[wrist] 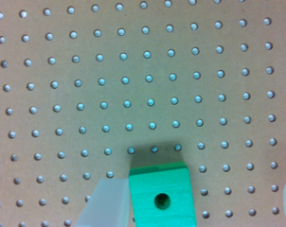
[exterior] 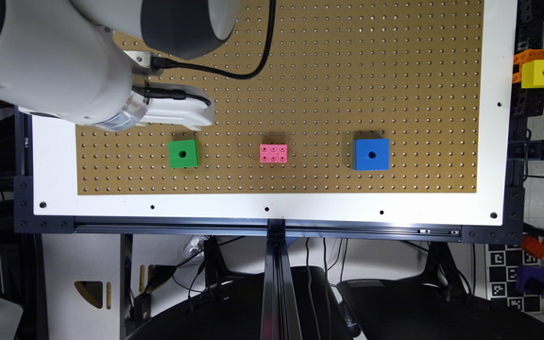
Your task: Pick up green block.
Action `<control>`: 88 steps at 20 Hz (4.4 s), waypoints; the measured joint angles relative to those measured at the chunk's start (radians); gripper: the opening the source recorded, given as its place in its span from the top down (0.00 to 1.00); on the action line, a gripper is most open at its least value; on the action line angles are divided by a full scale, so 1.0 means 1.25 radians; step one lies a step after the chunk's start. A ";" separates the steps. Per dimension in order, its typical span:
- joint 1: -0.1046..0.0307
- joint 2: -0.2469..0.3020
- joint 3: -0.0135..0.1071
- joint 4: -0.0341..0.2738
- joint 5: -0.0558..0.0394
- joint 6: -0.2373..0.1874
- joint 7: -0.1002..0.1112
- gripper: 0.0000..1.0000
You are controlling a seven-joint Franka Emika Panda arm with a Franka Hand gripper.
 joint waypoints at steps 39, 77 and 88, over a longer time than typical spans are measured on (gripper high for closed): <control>-0.011 0.195 0.010 0.112 -0.0008 0.066 -0.017 0.00; -0.003 0.342 0.012 0.183 -0.0008 0.128 -0.017 0.00; -0.003 0.360 0.012 0.195 -0.0015 0.133 -0.017 0.00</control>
